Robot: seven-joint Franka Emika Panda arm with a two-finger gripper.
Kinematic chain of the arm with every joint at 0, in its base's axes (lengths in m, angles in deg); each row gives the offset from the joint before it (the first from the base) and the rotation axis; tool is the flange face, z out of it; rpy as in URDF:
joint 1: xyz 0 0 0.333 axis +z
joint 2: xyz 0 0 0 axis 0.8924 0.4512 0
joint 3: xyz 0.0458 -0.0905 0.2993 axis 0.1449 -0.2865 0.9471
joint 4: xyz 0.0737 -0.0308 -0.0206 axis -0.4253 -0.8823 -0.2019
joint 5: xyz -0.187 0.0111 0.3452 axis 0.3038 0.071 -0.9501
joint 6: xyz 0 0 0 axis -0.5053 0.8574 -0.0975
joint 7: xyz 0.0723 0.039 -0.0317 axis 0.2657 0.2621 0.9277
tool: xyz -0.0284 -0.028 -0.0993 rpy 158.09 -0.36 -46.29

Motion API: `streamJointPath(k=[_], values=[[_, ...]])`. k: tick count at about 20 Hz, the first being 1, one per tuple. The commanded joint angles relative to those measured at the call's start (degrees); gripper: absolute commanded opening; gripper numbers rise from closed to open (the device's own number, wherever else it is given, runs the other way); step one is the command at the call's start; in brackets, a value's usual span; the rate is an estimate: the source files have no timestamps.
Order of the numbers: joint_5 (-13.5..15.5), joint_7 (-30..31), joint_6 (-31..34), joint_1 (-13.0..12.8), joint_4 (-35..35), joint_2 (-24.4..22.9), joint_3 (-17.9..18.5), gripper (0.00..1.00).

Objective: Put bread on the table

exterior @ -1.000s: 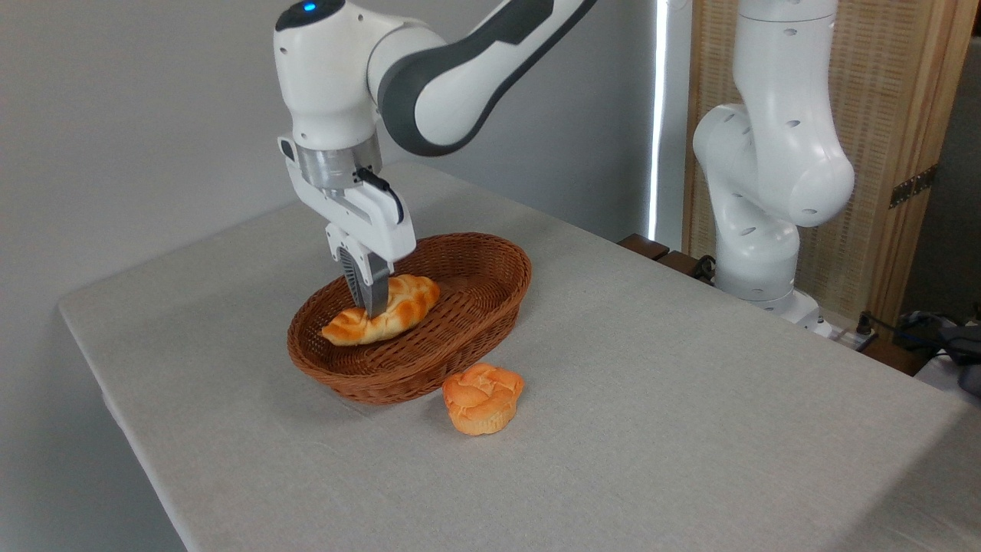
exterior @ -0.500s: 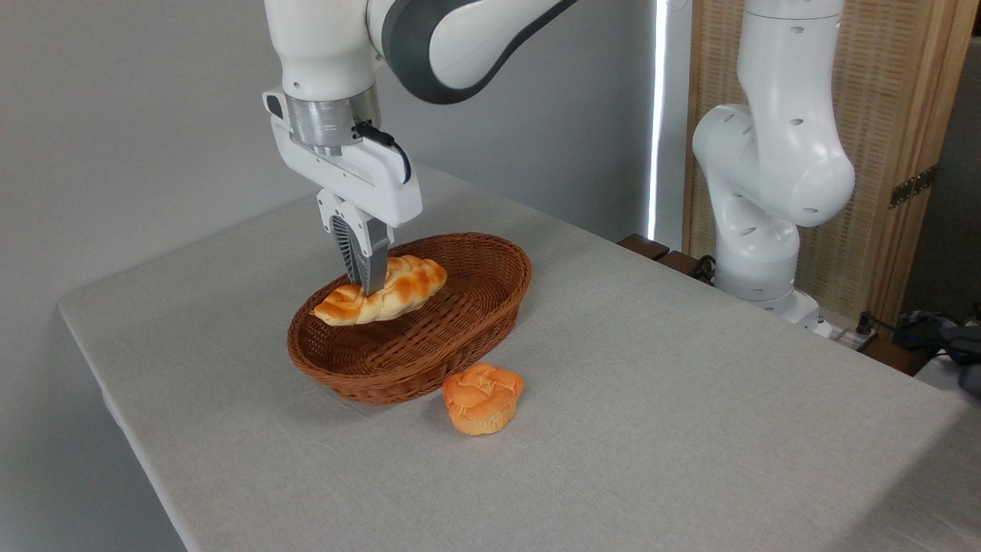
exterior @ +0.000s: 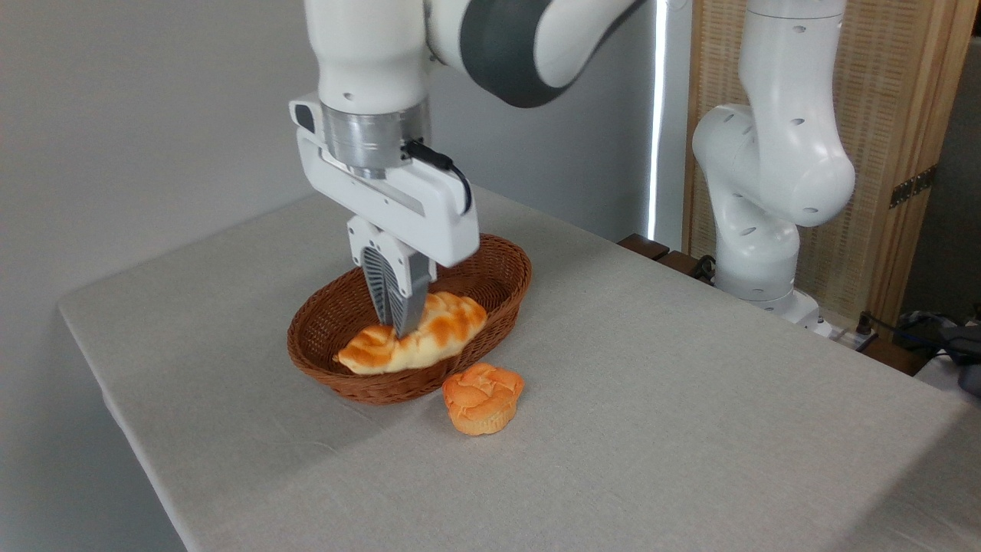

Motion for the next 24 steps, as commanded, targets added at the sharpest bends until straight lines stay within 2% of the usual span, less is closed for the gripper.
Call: streamJointPath(k=[1,5,6,7,8,9,19,21,24], values=[[-0.5,-6.5,2.0,-0.5,0.4,-0.5,4.1,0.0],[-1.5,-11.8,6.2,-0.5,-0.1,-0.1,7.9,0.01],[-1.7,-14.1,7.1,-0.5,-0.1,0.0,8.4,0.14],[-1.7,-15.2,7.3,-0.5,-0.1,0.1,8.5,0.44],[-1.7,-15.2,7.3,-0.5,-0.1,0.1,8.5,0.86],[-1.9,-15.0,7.3,-0.5,-0.1,0.1,8.6,1.0],[-2.4,-15.1,6.9,0.1,-0.1,0.6,8.9,1.0],[-3.5,-15.0,6.7,0.0,-0.1,0.7,8.9,1.0],[-3.6,-14.9,7.1,0.0,0.0,0.6,8.9,1.0]])
